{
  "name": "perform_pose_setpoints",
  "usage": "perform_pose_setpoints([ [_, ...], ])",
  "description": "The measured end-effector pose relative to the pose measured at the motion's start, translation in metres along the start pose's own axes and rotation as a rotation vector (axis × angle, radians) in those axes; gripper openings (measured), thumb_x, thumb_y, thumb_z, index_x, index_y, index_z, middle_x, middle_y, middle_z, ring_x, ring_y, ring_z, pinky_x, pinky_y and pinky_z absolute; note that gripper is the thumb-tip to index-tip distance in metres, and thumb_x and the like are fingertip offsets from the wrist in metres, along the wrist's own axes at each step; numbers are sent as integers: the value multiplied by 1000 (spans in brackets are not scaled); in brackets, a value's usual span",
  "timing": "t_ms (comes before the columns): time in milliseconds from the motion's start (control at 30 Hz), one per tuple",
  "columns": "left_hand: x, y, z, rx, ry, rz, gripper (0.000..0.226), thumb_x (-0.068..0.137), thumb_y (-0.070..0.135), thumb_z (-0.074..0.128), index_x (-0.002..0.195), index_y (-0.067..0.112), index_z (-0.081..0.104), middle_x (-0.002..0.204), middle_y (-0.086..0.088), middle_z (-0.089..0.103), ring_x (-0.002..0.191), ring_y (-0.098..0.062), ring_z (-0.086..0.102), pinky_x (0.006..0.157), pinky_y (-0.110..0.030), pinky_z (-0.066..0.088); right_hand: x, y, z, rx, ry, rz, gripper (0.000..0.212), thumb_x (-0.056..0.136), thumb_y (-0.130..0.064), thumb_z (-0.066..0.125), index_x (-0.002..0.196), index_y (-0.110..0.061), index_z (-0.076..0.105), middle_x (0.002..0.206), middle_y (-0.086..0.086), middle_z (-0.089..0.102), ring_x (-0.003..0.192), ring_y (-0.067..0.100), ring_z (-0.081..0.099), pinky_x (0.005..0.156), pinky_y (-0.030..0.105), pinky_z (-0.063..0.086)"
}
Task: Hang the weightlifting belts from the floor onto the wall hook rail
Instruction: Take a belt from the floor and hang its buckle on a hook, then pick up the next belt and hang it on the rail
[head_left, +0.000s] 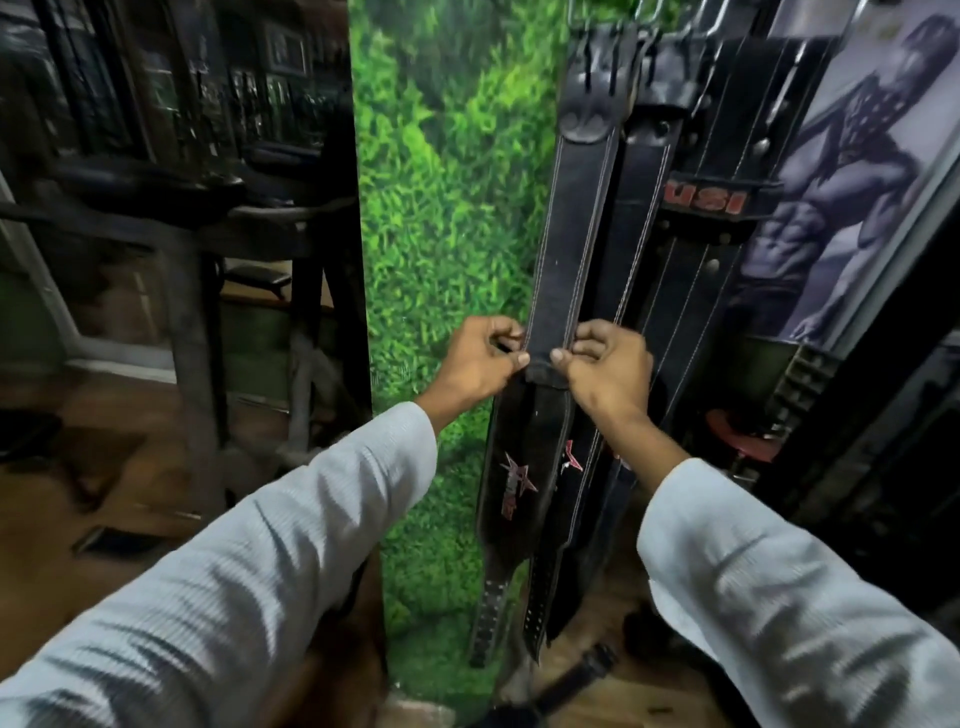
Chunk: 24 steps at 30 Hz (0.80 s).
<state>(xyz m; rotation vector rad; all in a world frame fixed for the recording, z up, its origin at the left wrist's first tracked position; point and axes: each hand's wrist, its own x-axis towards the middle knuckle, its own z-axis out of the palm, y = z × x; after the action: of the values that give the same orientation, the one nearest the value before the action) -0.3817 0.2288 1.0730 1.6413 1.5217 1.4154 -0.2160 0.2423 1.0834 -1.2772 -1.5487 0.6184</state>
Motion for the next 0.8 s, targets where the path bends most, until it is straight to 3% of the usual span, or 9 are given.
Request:
perform_pose_setpoints([
  [167, -25, -5, 8, -235, 14, -118, 17, 97, 5, 66, 113, 7, 63, 87, 3, 62, 80, -6, 58, 74, -12, 47, -21, 8, -6, 381, -39, 129, 16, 90, -26, 80, 97, -13, 74, 79, -4, 75, 68, 1, 69, 71, 23, 58],
  [233, -44, -14, 13, -322, -4, -206, 23, 101, 22, 64, 115, 4, 66, 95, -3, 69, 88, -14, 63, 82, -25, 49, -40, 23, -6, 531, -34, 304, 38, 97, -45, 67, 107, -9, 75, 92, -1, 77, 78, 3, 72, 72, 21, 58],
  [300, -65, -28, 17, -328, -7, -295, 43, 96, 48, 62, 109, 9, 73, 103, -1, 75, 95, -17, 67, 88, -35, 50, -60, 49, -1, 586, -91, 449, 58, 99, -54, 57, 126, -4, 69, 119, 10, 75, 104, 17, 73, 88, 29, 59],
  [400, -92, -48, 20, -325, -19, -432, 62, 90, 73, 49, 109, 21, 76, 115, 4, 77, 111, -16, 70, 97, -35, 50, -85, 87, 6, 561, -209, 568, 63, 103, -58, 45, 125, -3, 65, 129, 15, 66, 115, 28, 66, 87, 31, 56],
  [533, -127, -63, 30, -444, 11, -555, 57, 106, 60, 27, 98, 24, 71, 82, 11, 77, 73, 2, 71, 69, -23, 51, -107, 116, 16, 502, -254, 611, 50, 102, -61, 43, 98, -17, 68, 119, 12, 66, 107, 26, 66, 87, 34, 56],
  [600, -144, -76, 35, -449, 24, -584, 62, 107, 57, 19, 99, 22, 70, 69, 16, 76, 64, 6, 69, 69, -23, 47, -121, 131, 23, 475, -250, 636, 48, 102, -61, 45, 94, -20, 67, 116, 12, 66, 98, 22, 67, 94, 39, 56],
  [633, -152, -81, 37, -452, 24, -594, 65, 107, 57, 17, 103, 20, 70, 72, 15, 77, 65, 6, 69, 72, -25, 47, -127, 137, 26, 470, -249, 665, 50, 102, -61, 45, 98, -16, 67, 118, 14, 67, 97, 22, 67, 96, 41, 56],
  [700, -169, -96, 44, -471, 17, -640, 75, 108, 55, 16, 126, 3, 67, 101, -2, 81, 76, 5, 71, 78, -28, 45, -146, 153, 33, 450, -245, 732, 63, 103, -58, 45, 119, -1, 67, 129, 21, 66, 107, 33, 68, 102, 46, 55],
  [800, -196, -124, 55, -440, 7, -730, 79, 108, 54, 17, 149, -12, 33, 148, -23, 50, 127, -23, 62, 89, -26, 45, -180, 177, 46, 399, -240, 803, 76, 104, -56, 44, 140, 11, 53, 144, 36, 52, 132, 51, 53, 111, 58, 46],
])
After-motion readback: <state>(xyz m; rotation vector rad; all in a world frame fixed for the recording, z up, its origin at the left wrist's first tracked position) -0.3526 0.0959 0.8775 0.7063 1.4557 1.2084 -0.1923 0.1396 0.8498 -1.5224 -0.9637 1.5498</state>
